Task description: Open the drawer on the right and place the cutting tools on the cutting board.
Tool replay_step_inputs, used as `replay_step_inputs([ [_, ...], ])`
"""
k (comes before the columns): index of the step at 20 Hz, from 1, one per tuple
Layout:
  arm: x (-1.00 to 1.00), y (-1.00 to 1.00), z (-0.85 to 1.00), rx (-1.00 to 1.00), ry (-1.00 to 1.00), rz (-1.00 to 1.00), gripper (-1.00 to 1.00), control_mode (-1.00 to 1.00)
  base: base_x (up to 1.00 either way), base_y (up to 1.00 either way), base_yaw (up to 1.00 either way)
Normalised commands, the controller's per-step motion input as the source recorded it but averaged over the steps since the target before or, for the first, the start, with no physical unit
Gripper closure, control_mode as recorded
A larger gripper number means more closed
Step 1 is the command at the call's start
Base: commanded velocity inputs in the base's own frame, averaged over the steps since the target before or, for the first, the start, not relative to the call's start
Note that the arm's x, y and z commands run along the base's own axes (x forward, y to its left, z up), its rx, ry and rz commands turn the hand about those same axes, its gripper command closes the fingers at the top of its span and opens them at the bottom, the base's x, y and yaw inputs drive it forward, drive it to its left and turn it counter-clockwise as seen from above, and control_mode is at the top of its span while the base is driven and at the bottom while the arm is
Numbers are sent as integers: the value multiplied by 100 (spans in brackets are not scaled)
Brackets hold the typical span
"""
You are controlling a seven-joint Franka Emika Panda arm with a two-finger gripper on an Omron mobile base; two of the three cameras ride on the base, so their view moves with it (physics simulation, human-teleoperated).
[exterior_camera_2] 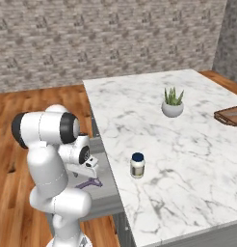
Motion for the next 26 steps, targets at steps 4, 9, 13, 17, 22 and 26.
replay_step_inputs([
  [4, 2, 0, -16, 0, 0, 0, -100, -100, 0, 0, 0],
  [9, 12, 0, -18, 0, 0, -2, -100, -100, 0, 0, 0],
  [13, 3, 0, -11, 0, 0, -2, -100, -100, 0, 0, 0],
  [17, 0, 0, -4, 0, 0, 0, -100, -100, 0, 0, 0],
  [22, -6, 0, 0, 0, -4, 0, -100, -100, 0, 0, 0],
  [26, 0, 0, -4, 0, -5, -2, -100, -100, 0, 0, 0],
])
